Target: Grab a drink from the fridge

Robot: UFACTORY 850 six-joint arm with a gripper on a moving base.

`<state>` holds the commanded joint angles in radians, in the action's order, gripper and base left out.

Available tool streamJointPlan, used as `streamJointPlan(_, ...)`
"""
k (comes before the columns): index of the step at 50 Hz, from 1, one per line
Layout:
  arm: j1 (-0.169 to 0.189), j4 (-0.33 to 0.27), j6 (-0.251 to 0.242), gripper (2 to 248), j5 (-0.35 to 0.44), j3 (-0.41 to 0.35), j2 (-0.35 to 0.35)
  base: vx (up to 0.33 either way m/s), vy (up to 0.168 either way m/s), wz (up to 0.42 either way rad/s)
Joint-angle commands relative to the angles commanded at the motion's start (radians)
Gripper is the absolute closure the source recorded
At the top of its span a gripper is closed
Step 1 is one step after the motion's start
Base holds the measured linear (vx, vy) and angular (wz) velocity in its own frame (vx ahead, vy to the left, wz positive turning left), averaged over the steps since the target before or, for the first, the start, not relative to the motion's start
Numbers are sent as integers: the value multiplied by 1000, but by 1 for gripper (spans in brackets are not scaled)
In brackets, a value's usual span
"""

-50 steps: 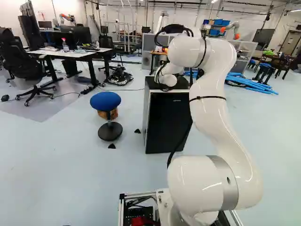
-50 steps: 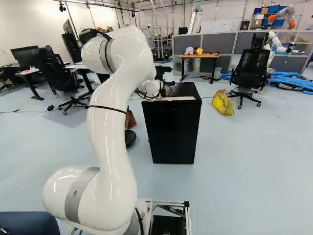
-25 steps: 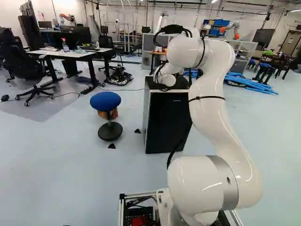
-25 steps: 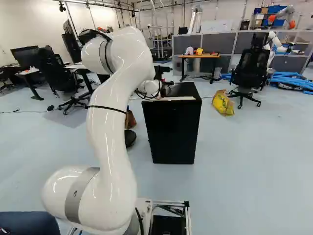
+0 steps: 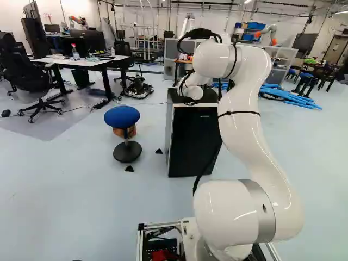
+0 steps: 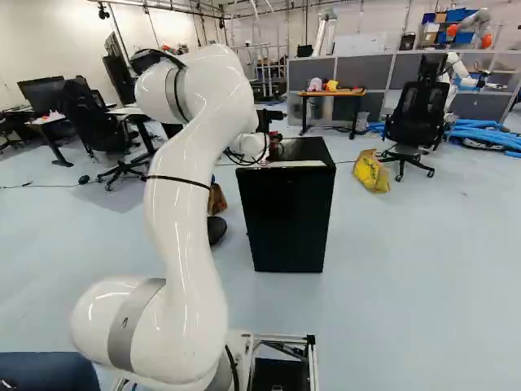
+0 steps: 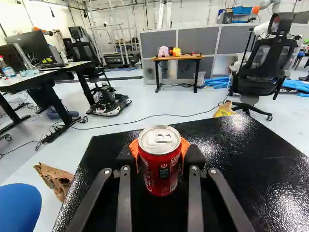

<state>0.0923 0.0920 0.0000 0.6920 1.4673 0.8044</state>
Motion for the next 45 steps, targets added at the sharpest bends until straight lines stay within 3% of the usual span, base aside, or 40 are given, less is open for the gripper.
streamJointPlan(45, 0, 0, 0, 150, 0, 0, -68, 0, 0, 0)
